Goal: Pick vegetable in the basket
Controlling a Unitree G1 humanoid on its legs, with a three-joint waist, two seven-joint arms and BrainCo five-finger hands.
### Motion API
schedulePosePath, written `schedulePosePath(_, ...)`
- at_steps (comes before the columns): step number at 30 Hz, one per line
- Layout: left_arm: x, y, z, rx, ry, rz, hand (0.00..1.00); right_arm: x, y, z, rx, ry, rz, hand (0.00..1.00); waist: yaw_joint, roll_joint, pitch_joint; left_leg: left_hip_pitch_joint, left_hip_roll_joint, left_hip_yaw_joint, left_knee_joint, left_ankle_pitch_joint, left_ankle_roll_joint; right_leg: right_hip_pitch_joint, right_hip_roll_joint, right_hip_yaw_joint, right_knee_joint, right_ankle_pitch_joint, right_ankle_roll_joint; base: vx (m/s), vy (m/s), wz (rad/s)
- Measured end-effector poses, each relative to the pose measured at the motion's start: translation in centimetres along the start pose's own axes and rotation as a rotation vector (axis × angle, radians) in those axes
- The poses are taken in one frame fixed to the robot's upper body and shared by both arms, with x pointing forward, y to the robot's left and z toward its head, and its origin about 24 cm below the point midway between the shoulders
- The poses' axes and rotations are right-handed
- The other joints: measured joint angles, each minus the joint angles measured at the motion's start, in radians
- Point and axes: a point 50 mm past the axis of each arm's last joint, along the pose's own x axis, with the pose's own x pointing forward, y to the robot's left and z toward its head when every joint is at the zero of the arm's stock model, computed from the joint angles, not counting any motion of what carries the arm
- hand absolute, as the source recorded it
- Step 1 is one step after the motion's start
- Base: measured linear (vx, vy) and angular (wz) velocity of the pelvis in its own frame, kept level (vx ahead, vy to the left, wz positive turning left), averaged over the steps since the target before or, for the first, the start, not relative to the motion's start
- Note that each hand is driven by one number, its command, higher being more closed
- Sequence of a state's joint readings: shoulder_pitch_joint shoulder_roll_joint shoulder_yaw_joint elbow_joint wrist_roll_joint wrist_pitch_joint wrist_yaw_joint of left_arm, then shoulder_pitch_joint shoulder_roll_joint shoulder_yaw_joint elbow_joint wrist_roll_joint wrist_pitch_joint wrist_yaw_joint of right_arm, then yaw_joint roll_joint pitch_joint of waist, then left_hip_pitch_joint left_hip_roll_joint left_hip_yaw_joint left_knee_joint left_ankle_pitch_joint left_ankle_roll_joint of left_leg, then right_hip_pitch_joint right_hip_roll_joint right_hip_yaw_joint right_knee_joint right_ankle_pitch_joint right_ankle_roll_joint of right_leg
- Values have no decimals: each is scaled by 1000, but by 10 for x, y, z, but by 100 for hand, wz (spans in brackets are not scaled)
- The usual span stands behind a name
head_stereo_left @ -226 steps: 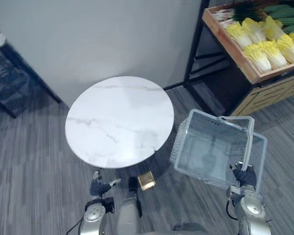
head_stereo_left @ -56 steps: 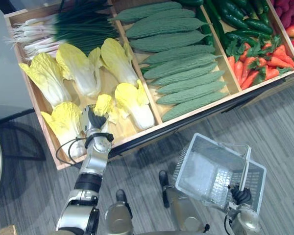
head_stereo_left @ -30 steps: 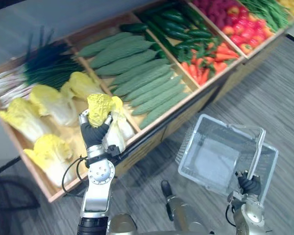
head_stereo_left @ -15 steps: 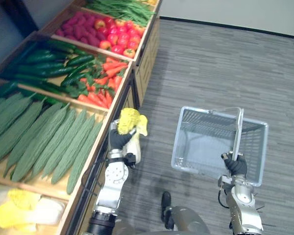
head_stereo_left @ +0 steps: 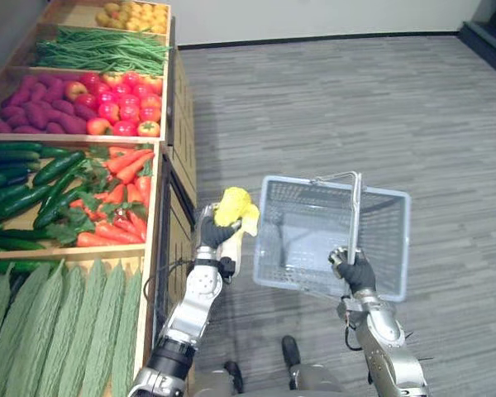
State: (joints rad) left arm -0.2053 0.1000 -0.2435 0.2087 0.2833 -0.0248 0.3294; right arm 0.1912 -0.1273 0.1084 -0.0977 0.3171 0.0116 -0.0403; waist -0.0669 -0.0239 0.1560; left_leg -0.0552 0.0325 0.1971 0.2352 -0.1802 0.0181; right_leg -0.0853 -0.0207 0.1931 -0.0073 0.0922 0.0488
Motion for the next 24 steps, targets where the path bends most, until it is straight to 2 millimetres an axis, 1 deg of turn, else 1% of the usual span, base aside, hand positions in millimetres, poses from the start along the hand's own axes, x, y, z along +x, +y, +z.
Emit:
schedulePosePath(1, 1, 1, 0, 10, -3, -1, 100, 0, 1, -1, 8, 4, 4, 100, 1, -5, -1, 2, 0, 0, -3, 0, 0, 0, 0, 0, 0, 0, 0, 18, 43, -4)
schedulePosePath(2, 3, 1, -3, 27, 5, -7, 100, 0, 3, -2, 22, 7, 11, 100, 1, -16, -2, 5, -2, 0, -11, 2, 3, -1, 0, 2, 0, 0, 0, 0, 30, -4)
schedulePosePath(3, 3, 3, -10, 53, 31, -16, 100, -1, 5, -2, 28, 9, 21, 100, 0, -26, -7, 5, -2, 3, -14, 2, 4, -5, 0, 5, 0, 0, 0, -8, 22, -8)
schedulePosePath(6, 0, 0, -30, 99, 114, -49, 100, -1, 9, -3, 30, 17, 46, 100, -6, -42, -15, 5, -5, 7, -22, 4, 7, -9, -1, 12, -3, 0, 0, -8, 16, -5)
schedulePosePath(8, 1, -4, -34, 112, 131, -79, 100, -2, 13, -4, 48, 24, 72, 100, -9, -43, -16, 5, -10, 7, -26, 6, 9, -9, -7, 12, -7, 0, 1, -10, 21, 0)
schedulePosePath(10, 4, -8, -34, 123, 131, -99, 100, -3, 19, -6, 75, 38, 115, 100, -10, -44, -16, 3, -14, 7, -28, 7, 12, -9, -15, 13, -14, 3, 4, -25, 50, 1)
schedulePosePath(15, 13, -8, -35, 157, 139, -108, 100, -5, 31, -11, 151, 68, 179, 100, -17, -46, -15, 2, -17, 8, -29, 7, 12, -9, -16, 14, -15, 3, 4, 0, 0, 0)
schedulePosePath(16, 15, -8, -34, 186, 131, -117, 100, -6, 36, -12, 169, 81, 212, 100, -19, -47, -14, 1, -17, 7, -29, 7, 12, -11, -17, 14, -16, 3, 4, 0, 0, 0)
schedulePosePath(18, 16, -8, -34, 222, 119, -127, 100, -8, 41, -14, 177, 90, 250, 100, -23, -47, -14, 0, -17, 7, -30, 7, 12, -12, -17, 14, -16, 3, 4, 0, 0, 0)
schedulePosePath(20, 15, -10, -34, 298, 103, -139, 100, -9, 50, -14, 182, 94, 290, 100, -29, -47, -14, -1, -17, 13, -34, 7, 12, -17, -17, 18, -15, 3, 4, -3, 6, -6)
schedulePosePath(24, 15, -11, -34, 337, 102, -135, 100, -10, 52, -15, 145, 92, 284, 100, -31, -47, -14, 0, -19, 20, -45, 11, 16, -23, -18, 25, -15, 3, 4, -4, 4, -5)
